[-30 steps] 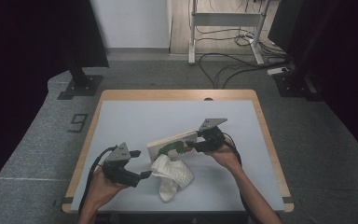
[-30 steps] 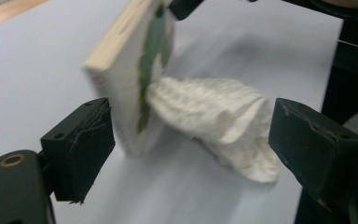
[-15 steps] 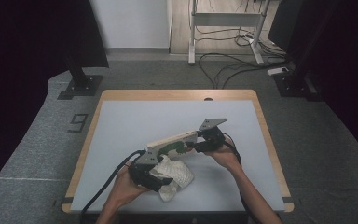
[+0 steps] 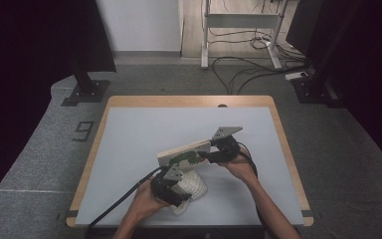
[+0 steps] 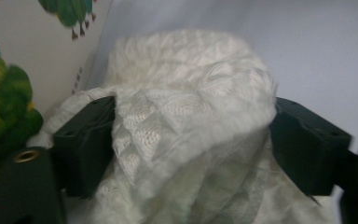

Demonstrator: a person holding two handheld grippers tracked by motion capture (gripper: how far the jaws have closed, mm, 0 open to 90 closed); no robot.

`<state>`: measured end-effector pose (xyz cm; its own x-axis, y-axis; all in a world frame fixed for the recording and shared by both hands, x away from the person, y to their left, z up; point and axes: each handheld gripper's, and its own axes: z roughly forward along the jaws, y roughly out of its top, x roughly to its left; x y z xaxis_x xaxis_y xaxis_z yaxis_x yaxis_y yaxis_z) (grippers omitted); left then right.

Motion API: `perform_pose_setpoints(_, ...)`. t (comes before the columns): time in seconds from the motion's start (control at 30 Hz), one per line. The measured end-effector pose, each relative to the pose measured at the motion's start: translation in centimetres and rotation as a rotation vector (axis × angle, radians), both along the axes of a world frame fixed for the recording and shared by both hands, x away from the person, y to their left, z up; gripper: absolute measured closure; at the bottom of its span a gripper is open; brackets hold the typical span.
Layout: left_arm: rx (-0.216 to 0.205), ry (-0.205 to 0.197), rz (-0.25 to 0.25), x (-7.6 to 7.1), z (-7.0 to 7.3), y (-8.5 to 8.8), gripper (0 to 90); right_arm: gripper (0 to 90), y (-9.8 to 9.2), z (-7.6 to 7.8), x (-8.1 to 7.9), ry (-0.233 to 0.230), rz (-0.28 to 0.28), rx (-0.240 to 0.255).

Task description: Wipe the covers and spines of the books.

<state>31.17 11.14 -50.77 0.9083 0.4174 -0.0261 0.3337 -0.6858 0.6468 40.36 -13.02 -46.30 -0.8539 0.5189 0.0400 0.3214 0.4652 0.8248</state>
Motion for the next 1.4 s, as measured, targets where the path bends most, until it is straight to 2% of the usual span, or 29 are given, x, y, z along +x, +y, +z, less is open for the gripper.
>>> perform_pose_setpoints(0.27,0.005,-0.018,0.042,0.2,0.0,0.5,53.9,40.9,0.0,0.0,0.0,-0.001,-0.001,0.000)
perform_pose_setpoints(0.37,0.007,-0.020,0.037,0.1,0.4,0.7,63.4,40.8,0.0,-0.1,0.0,-0.001,-0.003,0.003)
perform_pose_setpoints(0.43,-0.020,-0.016,0.028,0.1,0.9,0.9,65.1,40.8,0.0,-0.1,0.0,-0.002,-0.003,0.003)
perform_pose_setpoints(0.5,-0.075,0.002,0.026,-0.1,1.6,1.1,65.4,40.8,0.0,-0.1,0.0,-0.003,-0.003,0.003)
perform_pose_setpoints(0.57,-0.091,-0.004,0.024,-0.2,2.2,1.2,65.5,40.8,0.0,-0.1,0.0,-0.002,-0.004,0.006)
perform_pose_setpoints(0.77,-0.085,-0.023,0.032,-0.7,3.4,2.0,65.3,40.8,0.0,-0.1,0.1,-0.002,-0.005,0.008)
perform_pose_setpoints(0.97,-0.058,-0.035,0.032,-1.7,4.4,3.1,65.1,40.8,0.0,-0.1,0.0,0.000,-0.003,0.009)
perform_pose_setpoints(1.1,-0.033,-0.046,0.061,-2.4,4.8,4.5,65.0,40.8,-0.1,-0.1,0.0,0.001,-0.003,0.010)
perform_pose_setpoints(1.4,-0.038,-0.060,0.157,-3.5,5.4,8.6,64.7,40.9,-0.2,-0.2,-0.1,0.007,-0.003,0.021)
